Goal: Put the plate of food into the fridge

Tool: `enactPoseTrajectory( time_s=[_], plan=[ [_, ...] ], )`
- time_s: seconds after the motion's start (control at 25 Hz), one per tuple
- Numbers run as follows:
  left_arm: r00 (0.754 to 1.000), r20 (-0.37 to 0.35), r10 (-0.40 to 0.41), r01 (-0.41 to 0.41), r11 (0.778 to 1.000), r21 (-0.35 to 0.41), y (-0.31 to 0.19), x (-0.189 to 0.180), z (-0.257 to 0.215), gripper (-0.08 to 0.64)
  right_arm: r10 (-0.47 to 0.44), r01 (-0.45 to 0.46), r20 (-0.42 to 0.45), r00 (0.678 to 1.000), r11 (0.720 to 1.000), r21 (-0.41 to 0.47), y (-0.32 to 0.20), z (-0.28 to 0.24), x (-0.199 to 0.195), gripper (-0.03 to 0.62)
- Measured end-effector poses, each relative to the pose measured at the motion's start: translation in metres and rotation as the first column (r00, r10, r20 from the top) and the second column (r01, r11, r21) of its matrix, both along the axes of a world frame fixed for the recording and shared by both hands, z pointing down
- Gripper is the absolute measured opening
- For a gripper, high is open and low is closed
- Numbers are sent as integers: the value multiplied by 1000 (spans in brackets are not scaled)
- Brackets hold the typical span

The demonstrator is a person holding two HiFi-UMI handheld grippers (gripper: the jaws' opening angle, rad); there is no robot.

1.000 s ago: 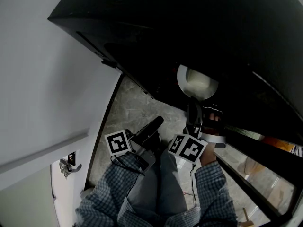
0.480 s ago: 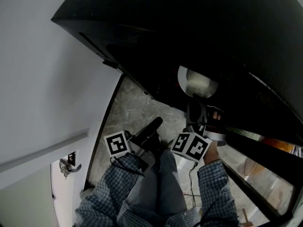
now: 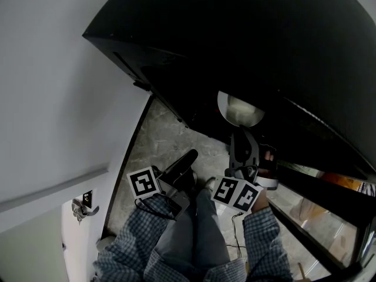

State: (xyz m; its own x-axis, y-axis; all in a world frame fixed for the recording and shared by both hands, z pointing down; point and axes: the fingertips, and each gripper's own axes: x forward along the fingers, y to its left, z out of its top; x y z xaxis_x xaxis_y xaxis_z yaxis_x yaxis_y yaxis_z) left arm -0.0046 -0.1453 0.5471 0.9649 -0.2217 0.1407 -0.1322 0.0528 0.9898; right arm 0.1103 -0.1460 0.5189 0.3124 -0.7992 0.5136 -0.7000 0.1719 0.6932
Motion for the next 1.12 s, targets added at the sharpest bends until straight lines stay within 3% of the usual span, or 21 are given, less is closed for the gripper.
enactPoseTrajectory(
  time_s=[0.12, 0.24, 0.6, 0.84, 1.12],
  plan=[
    [1000, 5, -4, 4, 1000, 13, -4, -1, -4, 8, 9, -9, 48, 999, 1000, 15, 5, -5, -7, 8],
    [1000, 18, 7, -8, 999, 34, -5, -3, -9, 8, 45, -47, 180, 983, 999, 4, 9, -5, -14, 6],
    [996, 47, 76, -78, 996, 33, 9, -3, -41, 6, 193, -205, 459, 867, 978, -25, 34, -27, -12, 6],
    [978, 96, 188, -202, 965, 169, 18, 4, -66, 6, 218, -247, 540, 813, 969, -21, 49, -51, -15, 8],
    [968, 165, 188, -224, 946, 235, 10, -5, -101, 6, 191, -258, 614, 766, 966, 22, 50, -94, -31, 6]
  ],
)
